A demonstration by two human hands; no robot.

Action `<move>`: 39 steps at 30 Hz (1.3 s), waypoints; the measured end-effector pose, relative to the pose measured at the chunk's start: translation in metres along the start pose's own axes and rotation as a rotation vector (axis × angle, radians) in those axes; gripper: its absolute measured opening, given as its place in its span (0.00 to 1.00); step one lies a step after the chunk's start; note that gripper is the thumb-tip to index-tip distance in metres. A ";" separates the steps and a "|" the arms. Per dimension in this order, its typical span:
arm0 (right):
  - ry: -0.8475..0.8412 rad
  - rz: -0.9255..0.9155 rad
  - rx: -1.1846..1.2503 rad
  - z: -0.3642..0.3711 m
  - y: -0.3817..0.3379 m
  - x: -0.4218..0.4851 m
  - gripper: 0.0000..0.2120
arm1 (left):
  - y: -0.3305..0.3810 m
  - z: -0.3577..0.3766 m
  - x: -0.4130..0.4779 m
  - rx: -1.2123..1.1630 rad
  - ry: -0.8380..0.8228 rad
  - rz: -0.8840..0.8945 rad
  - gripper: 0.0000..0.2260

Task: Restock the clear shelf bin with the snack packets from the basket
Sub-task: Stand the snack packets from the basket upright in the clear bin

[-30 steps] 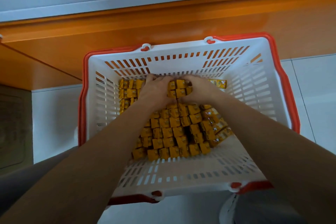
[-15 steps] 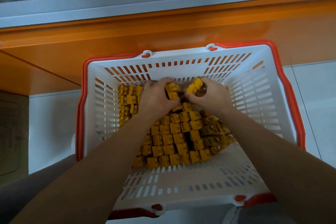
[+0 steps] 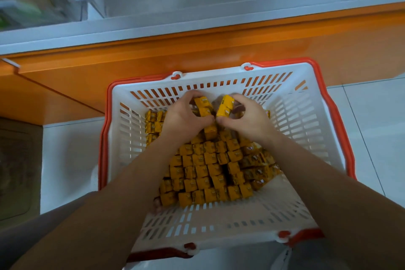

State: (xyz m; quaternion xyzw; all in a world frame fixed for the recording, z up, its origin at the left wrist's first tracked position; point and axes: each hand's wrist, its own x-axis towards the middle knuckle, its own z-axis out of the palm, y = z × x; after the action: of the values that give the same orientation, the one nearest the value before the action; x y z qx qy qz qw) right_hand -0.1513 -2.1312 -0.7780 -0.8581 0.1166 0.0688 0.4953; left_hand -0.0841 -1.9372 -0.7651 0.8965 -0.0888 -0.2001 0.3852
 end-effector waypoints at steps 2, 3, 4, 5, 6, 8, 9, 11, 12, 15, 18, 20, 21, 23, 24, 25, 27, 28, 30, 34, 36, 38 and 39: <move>-0.005 0.025 0.072 -0.002 -0.004 -0.004 0.18 | 0.004 -0.005 0.000 -0.086 -0.028 -0.058 0.26; 0.002 0.034 0.091 -0.002 -0.006 -0.006 0.15 | 0.007 -0.006 -0.001 -0.108 -0.030 -0.072 0.26; 0.021 0.043 0.110 -0.003 -0.008 -0.008 0.13 | 0.010 -0.008 -0.003 -0.113 -0.021 -0.068 0.26; 0.049 0.053 0.130 -0.003 -0.012 -0.012 0.11 | 0.014 -0.011 -0.006 -0.105 -0.006 -0.048 0.27; 0.081 0.058 0.150 -0.004 -0.015 -0.015 0.09 | 0.018 -0.014 -0.009 -0.089 0.008 -0.022 0.28; 0.130 0.053 0.194 -0.007 -0.026 -0.024 0.09 | 0.030 -0.025 -0.015 -0.057 0.029 0.023 0.28; 0.138 0.048 0.220 -0.010 -0.033 -0.028 0.09 | 0.039 -0.033 -0.019 -0.038 0.033 0.039 0.27; 0.123 0.037 0.263 -0.019 -0.054 -0.036 0.12 | 0.058 -0.051 -0.027 -0.005 0.019 0.061 0.25; 0.098 0.032 0.288 -0.025 -0.068 -0.040 0.14 | 0.068 -0.062 -0.032 0.006 0.004 0.071 0.24; 0.033 -0.013 0.396 -0.047 -0.116 -0.053 0.11 | 0.101 -0.103 -0.051 0.009 -0.011 0.126 0.19; 0.013 -0.019 0.511 -0.071 -0.175 -0.072 0.14 | 0.144 -0.150 -0.076 -0.078 -0.001 0.112 0.28; 0.017 -0.021 0.572 -0.086 -0.216 -0.088 0.22 | 0.171 -0.177 -0.097 -0.156 0.036 0.147 0.31; 0.018 -0.032 0.588 -0.094 -0.235 -0.097 0.24 | 0.183 -0.189 -0.109 -0.188 0.054 0.187 0.30; -0.003 -0.050 0.622 -0.105 -0.268 -0.120 0.24 | 0.202 -0.207 -0.137 -0.233 0.089 0.269 0.23; -0.013 -0.049 0.642 -0.108 -0.279 -0.131 0.23 | 0.208 -0.210 -0.149 -0.272 0.097 0.294 0.21; -0.015 -0.050 0.662 -0.110 -0.287 -0.139 0.23 | 0.212 -0.211 -0.159 -0.323 0.113 0.307 0.18; 0.015 -0.048 0.731 -0.115 -0.299 -0.154 0.24 | 0.222 -0.209 -0.177 -0.414 0.193 0.309 0.15; 0.039 -0.033 0.775 -0.115 -0.303 -0.159 0.25 | 0.225 -0.205 -0.181 -0.458 0.231 0.291 0.16; 0.085 -0.001 0.845 -0.113 -0.306 -0.164 0.26 | 0.229 -0.195 -0.186 -0.546 0.261 0.234 0.19; 0.199 0.078 0.884 -0.099 -0.309 -0.160 0.26 | 0.229 -0.179 -0.182 -0.640 0.217 0.123 0.26; 0.231 0.091 0.873 -0.093 -0.308 -0.154 0.25 | 0.228 -0.177 -0.178 -0.664 0.231 0.100 0.29; 0.255 0.071 0.861 -0.089 -0.306 -0.147 0.24 | 0.227 -0.177 -0.172 -0.680 0.243 0.087 0.31; 0.261 0.066 0.863 -0.087 -0.304 -0.144 0.24 | 0.227 -0.177 -0.171 -0.682 0.242 0.084 0.31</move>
State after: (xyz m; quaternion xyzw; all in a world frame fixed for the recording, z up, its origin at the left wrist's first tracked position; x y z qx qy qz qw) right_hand -0.2084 -2.0403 -0.4471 -0.5704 0.2232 -0.0790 0.7865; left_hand -0.1640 -1.9237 -0.4399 0.7293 -0.0074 -0.0950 0.6775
